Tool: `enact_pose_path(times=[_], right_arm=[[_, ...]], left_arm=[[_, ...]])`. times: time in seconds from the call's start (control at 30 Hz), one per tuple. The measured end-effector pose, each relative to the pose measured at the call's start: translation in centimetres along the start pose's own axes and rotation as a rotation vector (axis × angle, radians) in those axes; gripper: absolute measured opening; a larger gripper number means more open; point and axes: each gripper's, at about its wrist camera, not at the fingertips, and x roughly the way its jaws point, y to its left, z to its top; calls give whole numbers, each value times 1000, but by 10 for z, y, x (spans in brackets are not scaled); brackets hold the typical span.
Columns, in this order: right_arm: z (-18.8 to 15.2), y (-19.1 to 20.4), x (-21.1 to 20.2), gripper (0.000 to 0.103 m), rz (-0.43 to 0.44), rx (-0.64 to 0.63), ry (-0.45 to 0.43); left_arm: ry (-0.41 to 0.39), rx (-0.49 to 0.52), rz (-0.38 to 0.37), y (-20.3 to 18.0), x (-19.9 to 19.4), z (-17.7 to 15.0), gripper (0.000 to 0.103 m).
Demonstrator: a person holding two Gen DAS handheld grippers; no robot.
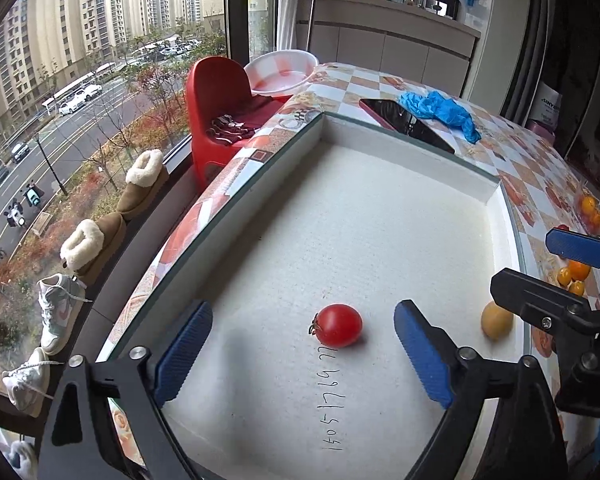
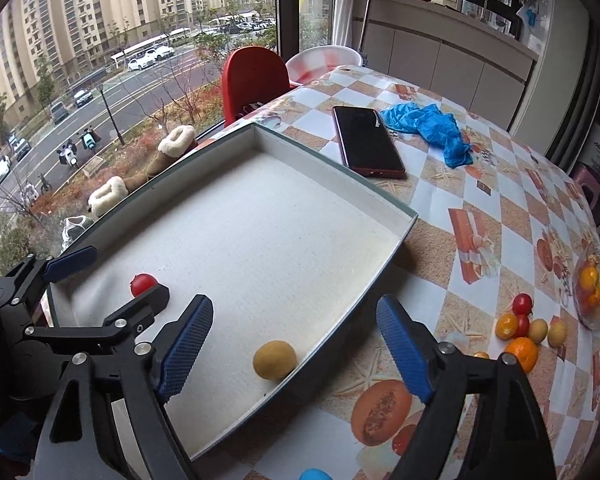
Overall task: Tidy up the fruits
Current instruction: 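Open the left tool to drop the red tomato while the right tool releases the brown fruit in the tray, then move both open tools back to the fruit cluster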
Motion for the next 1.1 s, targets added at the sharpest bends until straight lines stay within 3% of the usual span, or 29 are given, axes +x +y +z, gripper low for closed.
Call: enact_pose_path(times=[0.17, 0.27, 0.6, 0.9, 1.1], right_arm=[[-4, -29, -11, 88, -29, 39, -9], [-11, -52, -18, 103, -38, 88, -15], [-54, -131, -37, 103, -91, 223, -18], [-122, -218, -44, 103, -218, 420, 61], [-153, -243, -43, 103, -272, 465, 100]], left_arm=[[-20, 32, -29, -13, -13, 8, 94], [-19, 53, -54, -27, -19, 12, 94], [0, 163, -125, -90, -35, 16, 94], [40, 287, -184, -164, -34, 5, 94], [87, 363, -213, -207, -19, -7, 94]])
